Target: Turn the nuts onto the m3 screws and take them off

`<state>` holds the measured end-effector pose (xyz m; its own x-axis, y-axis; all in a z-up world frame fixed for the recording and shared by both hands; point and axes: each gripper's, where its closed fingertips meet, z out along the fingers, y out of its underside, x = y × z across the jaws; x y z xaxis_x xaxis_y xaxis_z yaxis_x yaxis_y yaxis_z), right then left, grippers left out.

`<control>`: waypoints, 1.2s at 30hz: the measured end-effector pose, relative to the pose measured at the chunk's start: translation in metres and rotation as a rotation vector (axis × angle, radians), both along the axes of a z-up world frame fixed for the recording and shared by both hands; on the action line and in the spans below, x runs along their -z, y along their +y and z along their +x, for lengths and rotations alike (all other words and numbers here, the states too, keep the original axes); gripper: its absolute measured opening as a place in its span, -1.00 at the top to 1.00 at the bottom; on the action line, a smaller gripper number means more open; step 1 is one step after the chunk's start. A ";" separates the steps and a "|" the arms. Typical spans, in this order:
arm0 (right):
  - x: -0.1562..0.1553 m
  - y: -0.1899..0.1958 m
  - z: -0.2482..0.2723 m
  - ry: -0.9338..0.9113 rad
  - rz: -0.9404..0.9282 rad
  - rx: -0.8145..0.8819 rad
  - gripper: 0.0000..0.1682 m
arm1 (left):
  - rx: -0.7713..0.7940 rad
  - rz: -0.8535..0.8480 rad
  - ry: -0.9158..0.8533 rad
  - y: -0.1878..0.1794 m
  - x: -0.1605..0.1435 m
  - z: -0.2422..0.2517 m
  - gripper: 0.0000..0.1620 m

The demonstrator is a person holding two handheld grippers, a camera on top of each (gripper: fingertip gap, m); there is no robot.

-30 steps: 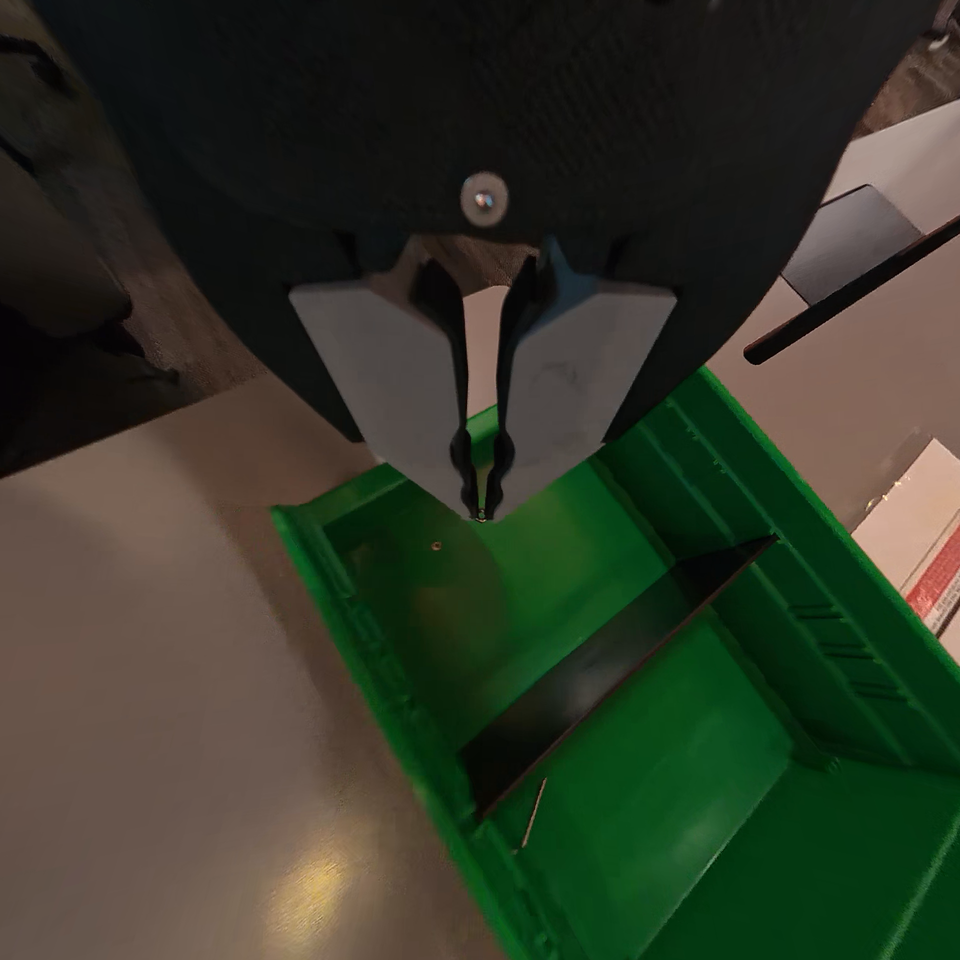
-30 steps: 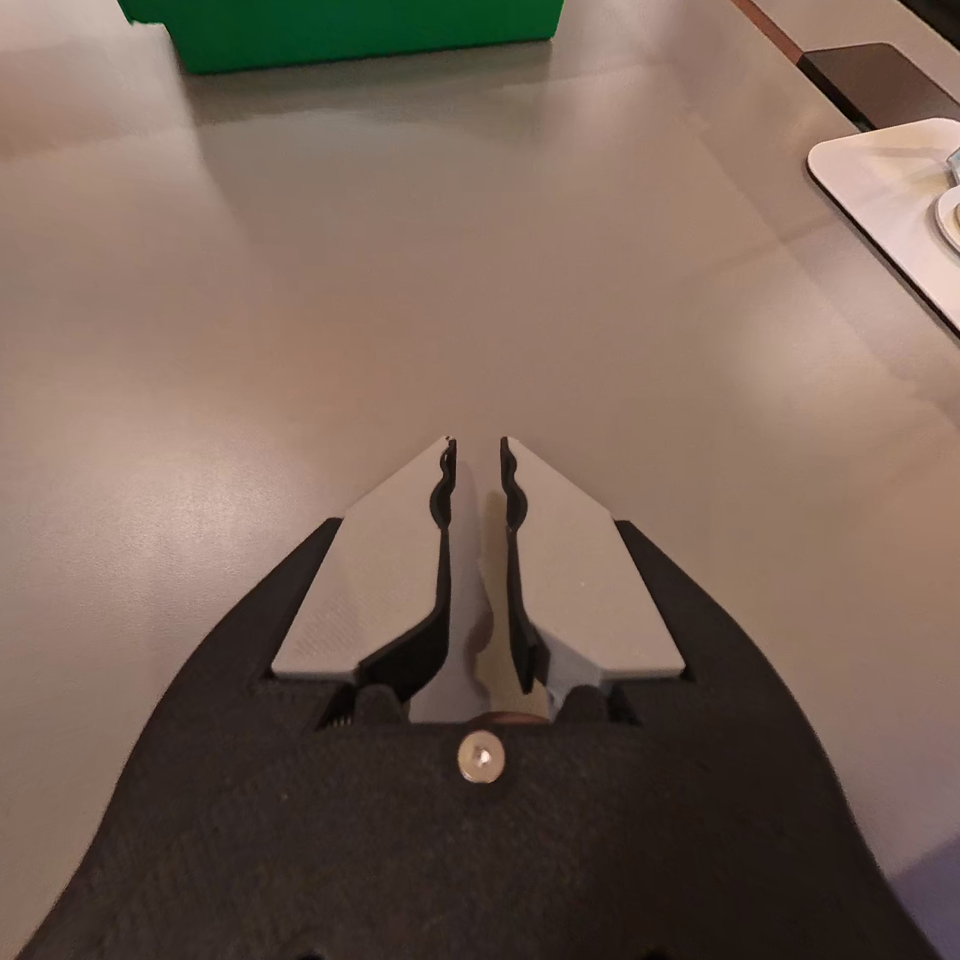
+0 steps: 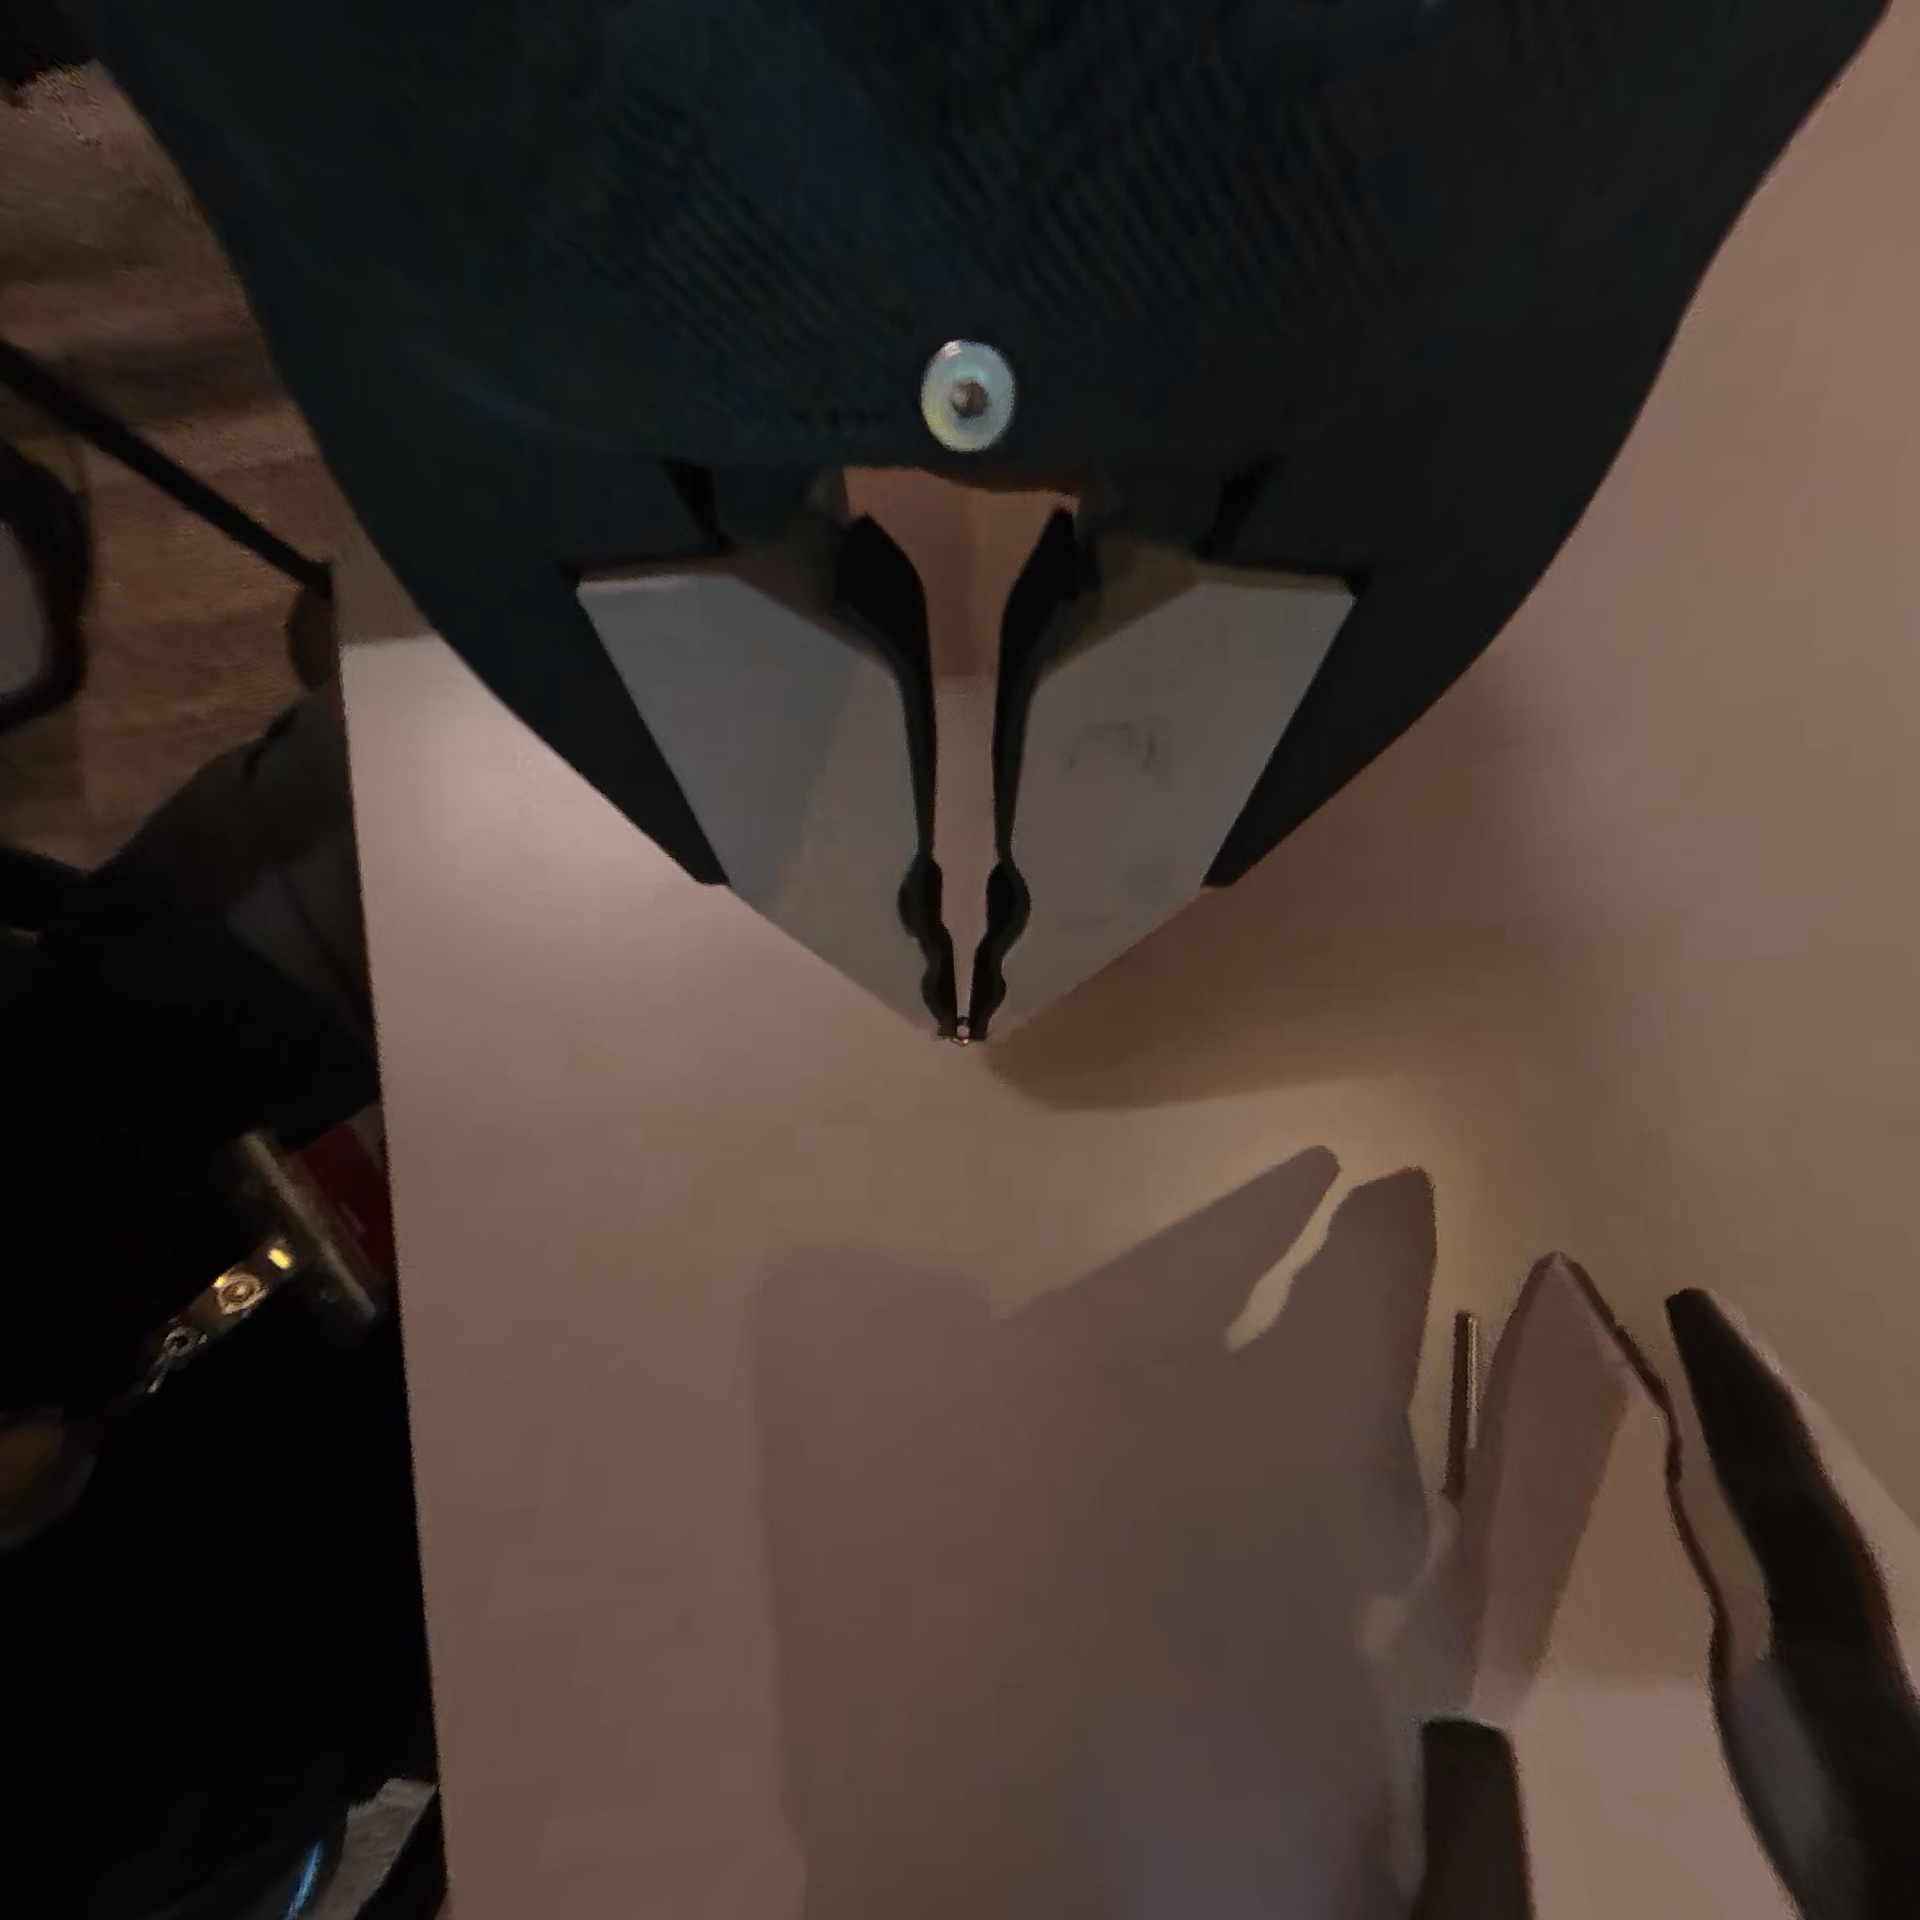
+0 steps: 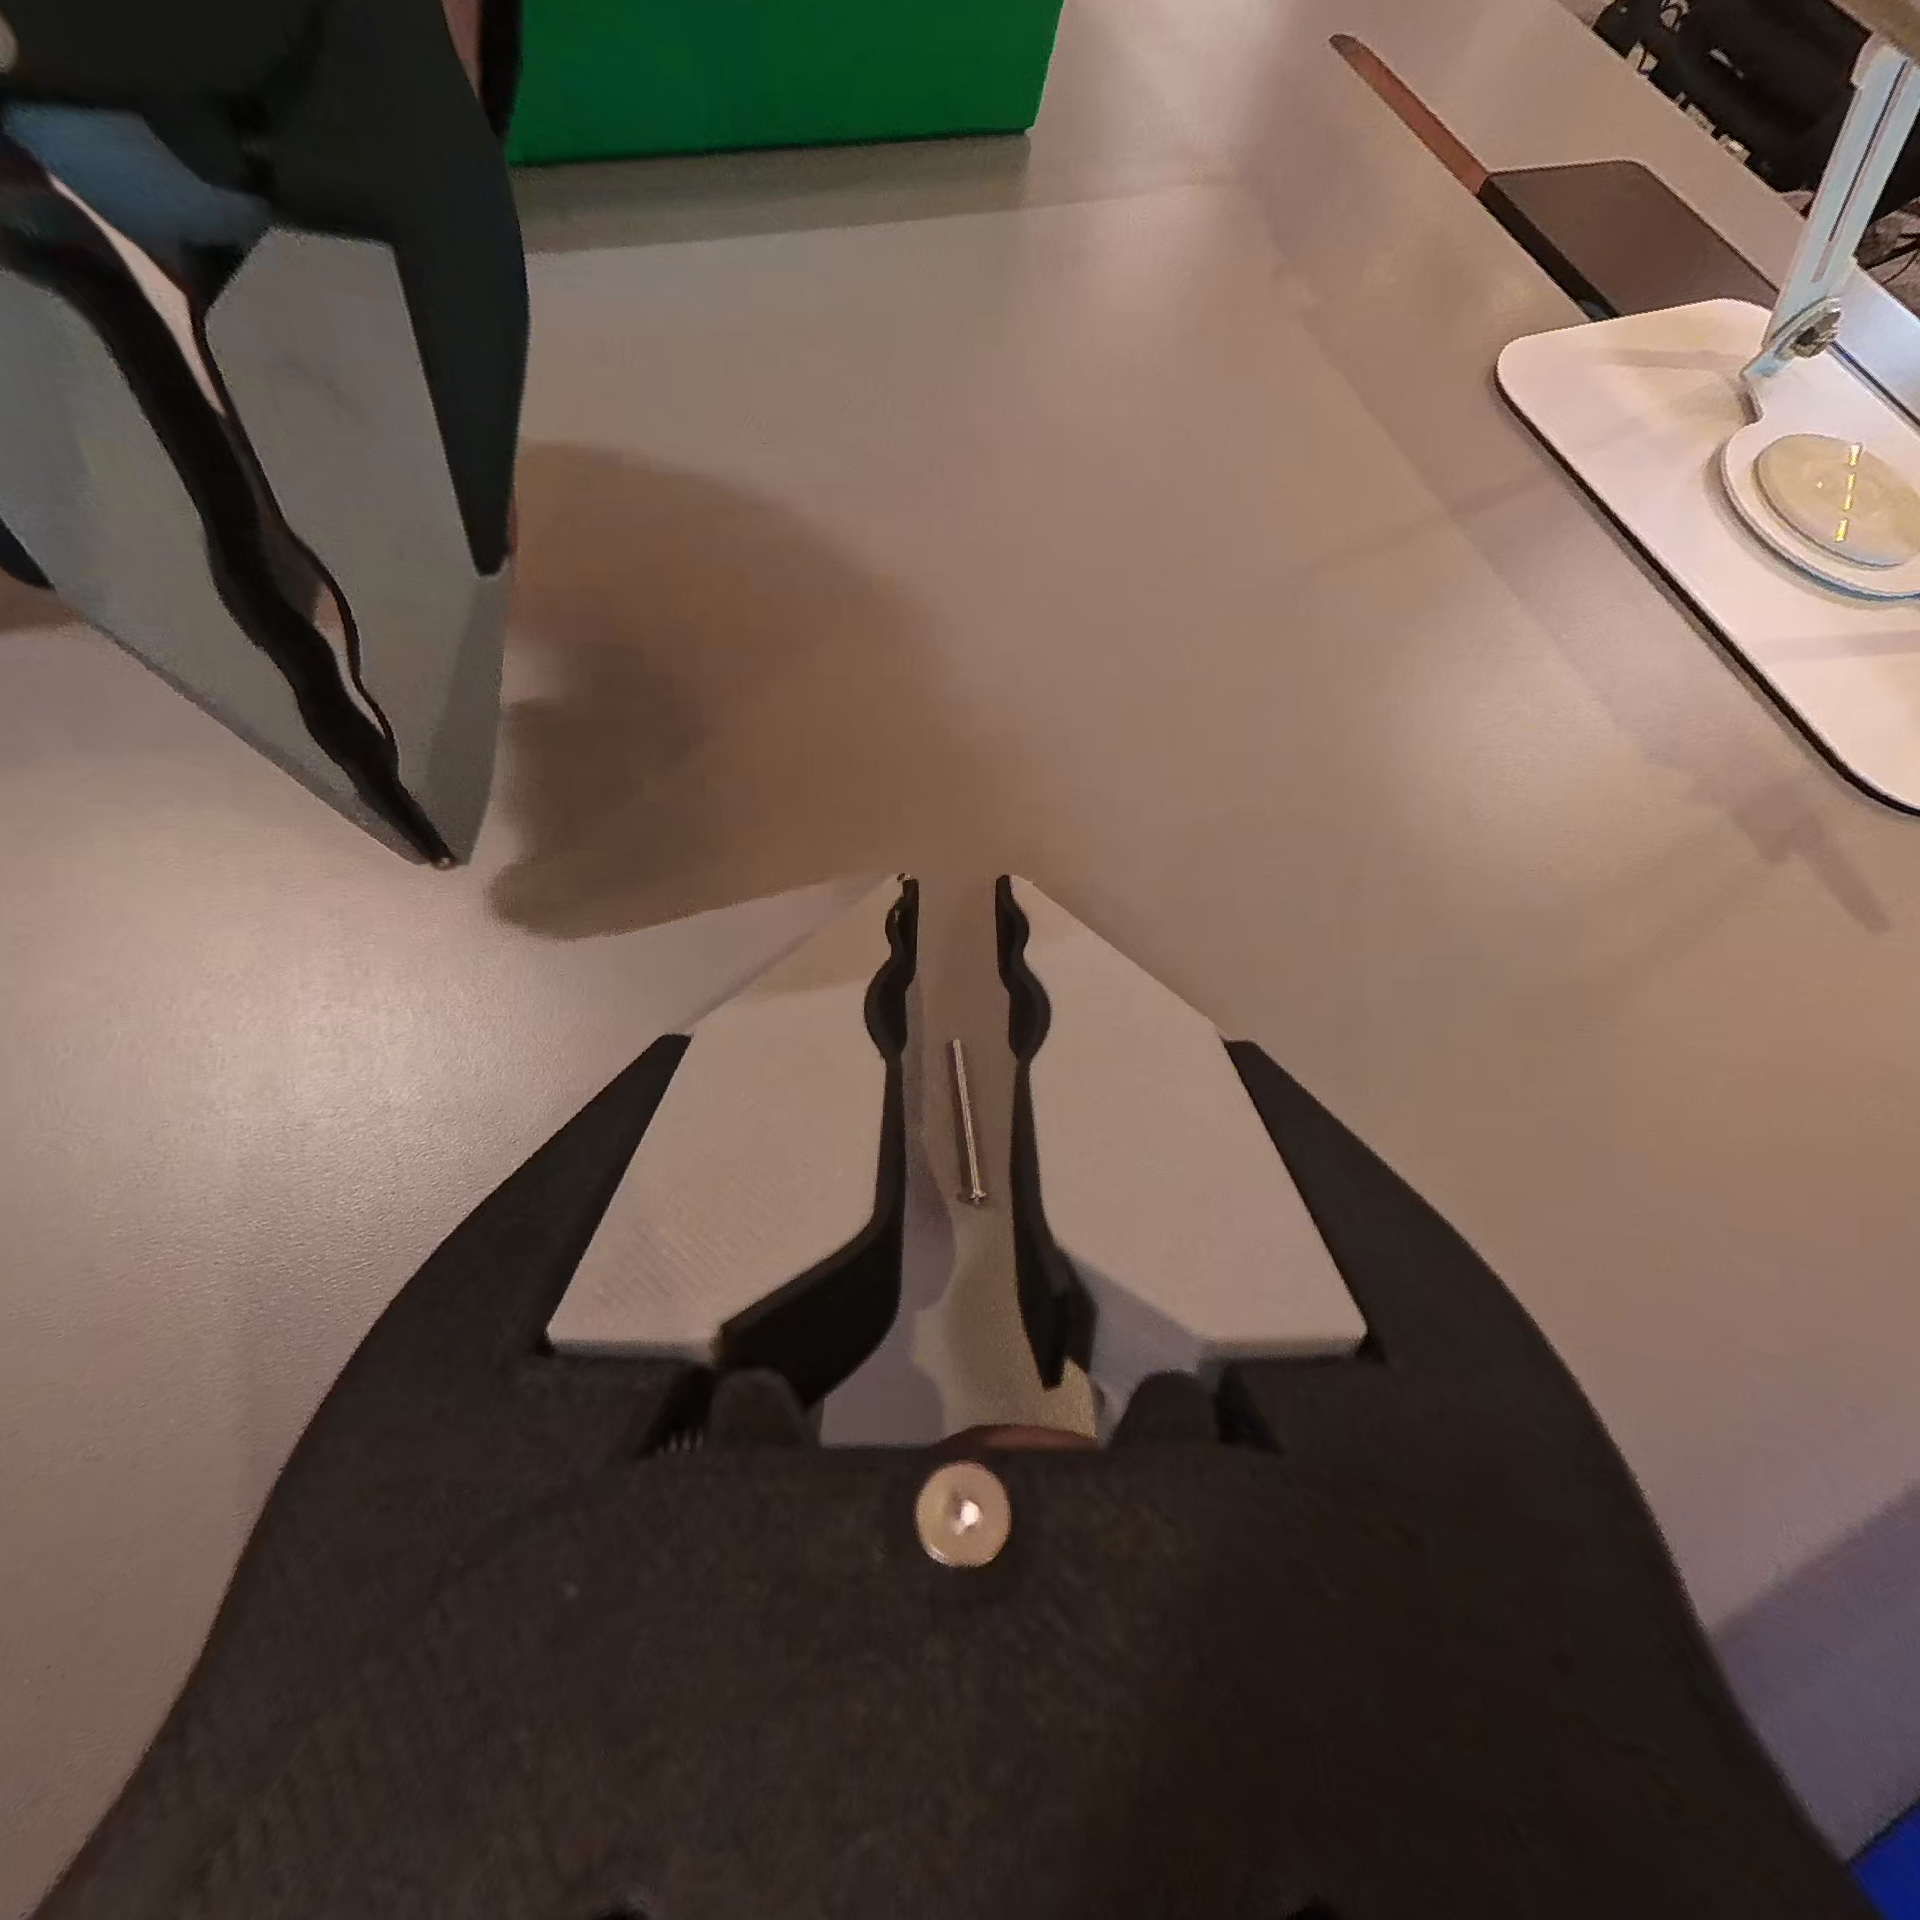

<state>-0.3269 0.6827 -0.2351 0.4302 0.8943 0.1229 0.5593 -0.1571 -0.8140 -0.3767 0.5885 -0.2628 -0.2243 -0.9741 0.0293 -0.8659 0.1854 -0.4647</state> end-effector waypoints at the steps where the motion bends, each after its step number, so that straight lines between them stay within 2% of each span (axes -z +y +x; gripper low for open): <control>1: 0.000 0.000 0.000 0.000 0.001 -0.001 0.86 | 0.023 0.013 0.008 0.000 0.003 0.000 0.99; 6: -0.001 -0.002 -0.001 -0.005 0.008 -0.008 0.86 | 0.058 0.027 0.035 0.001 0.014 -0.002 0.99; 21: -0.005 -0.005 -0.003 -0.005 0.025 -0.018 0.86 | 0.050 0.032 0.023 0.008 0.014 0.003 0.99; 33: -0.005 -0.004 -0.002 -0.001 0.020 -0.011 0.85 | -0.046 0.060 -0.043 0.037 0.014 0.020 1.00; 34: -0.005 -0.003 -0.001 0.002 0.018 -0.010 0.86 | -0.058 0.061 -0.052 0.039 0.014 0.022 0.98; 36: -0.007 -0.003 -0.001 0.017 0.007 -0.012 0.85 | -0.082 0.051 -0.066 0.041 0.013 0.024 0.81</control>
